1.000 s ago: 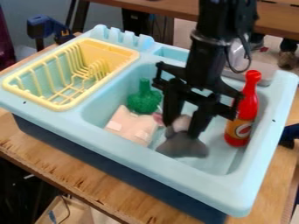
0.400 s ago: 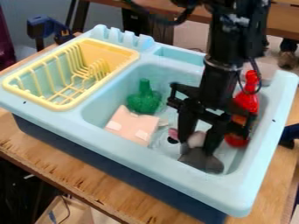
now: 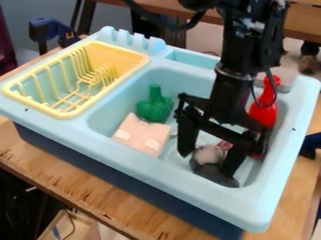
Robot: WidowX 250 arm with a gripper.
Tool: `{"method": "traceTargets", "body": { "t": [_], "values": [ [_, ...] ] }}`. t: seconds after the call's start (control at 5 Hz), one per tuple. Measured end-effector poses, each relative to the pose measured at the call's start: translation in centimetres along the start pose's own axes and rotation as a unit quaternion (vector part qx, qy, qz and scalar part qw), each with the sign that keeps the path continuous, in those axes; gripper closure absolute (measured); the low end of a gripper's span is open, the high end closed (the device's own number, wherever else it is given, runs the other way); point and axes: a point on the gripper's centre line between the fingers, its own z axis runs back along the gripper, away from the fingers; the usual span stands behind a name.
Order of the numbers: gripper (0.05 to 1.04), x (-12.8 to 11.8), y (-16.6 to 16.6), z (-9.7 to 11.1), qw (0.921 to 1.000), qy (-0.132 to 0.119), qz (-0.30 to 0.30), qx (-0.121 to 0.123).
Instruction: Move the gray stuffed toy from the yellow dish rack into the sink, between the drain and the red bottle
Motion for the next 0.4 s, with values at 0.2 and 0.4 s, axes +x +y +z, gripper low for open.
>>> {"method": "traceTargets", "body": {
  "t": [0.2, 0.4],
  "values": [
    [0.073, -1.2, -0.6, 2.7, 0.9992, -0.038, -0.004, 0.008],
    [0.075, -3.6, 0.6, 7.6, 0.9935, -0.109, 0.027, 0.017]
  ]
}}
